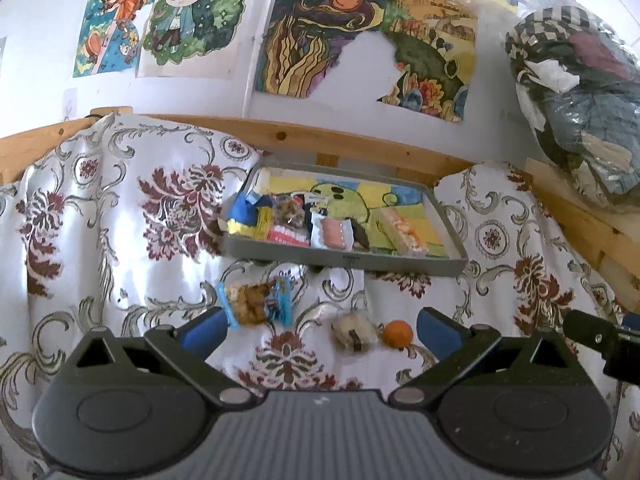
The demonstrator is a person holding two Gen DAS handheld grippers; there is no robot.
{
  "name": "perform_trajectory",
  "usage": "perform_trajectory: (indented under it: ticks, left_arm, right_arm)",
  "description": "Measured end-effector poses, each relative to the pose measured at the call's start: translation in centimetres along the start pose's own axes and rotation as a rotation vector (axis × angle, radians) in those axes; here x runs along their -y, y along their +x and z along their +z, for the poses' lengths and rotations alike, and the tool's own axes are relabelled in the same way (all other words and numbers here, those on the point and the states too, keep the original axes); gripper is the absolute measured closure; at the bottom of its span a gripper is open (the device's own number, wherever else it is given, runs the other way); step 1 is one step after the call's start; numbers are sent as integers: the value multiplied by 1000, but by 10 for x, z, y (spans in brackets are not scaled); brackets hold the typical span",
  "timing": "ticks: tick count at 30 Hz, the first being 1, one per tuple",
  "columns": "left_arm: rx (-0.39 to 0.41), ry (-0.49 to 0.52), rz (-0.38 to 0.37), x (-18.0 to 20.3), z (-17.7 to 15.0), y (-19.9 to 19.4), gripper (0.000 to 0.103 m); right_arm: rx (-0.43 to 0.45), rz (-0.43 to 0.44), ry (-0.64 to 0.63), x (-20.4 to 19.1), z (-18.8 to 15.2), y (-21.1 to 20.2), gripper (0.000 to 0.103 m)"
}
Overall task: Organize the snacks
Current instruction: 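Lift both open tools away from the tray toward the remaining snacks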
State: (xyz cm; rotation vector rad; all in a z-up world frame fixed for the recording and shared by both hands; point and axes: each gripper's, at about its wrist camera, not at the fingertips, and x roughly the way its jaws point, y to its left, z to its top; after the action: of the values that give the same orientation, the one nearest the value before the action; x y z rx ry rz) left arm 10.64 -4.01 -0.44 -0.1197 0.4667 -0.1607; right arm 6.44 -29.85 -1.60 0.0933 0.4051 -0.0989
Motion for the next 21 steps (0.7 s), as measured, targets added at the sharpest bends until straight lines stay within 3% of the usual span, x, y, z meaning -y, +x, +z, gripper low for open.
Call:
perform_trajectory:
  ticks: [21]
  left_arm:
    - [-89, 67, 31, 5, -23, 3, 0]
  right_arm:
    - [-164, -14, -70, -14, -15, 18, 1]
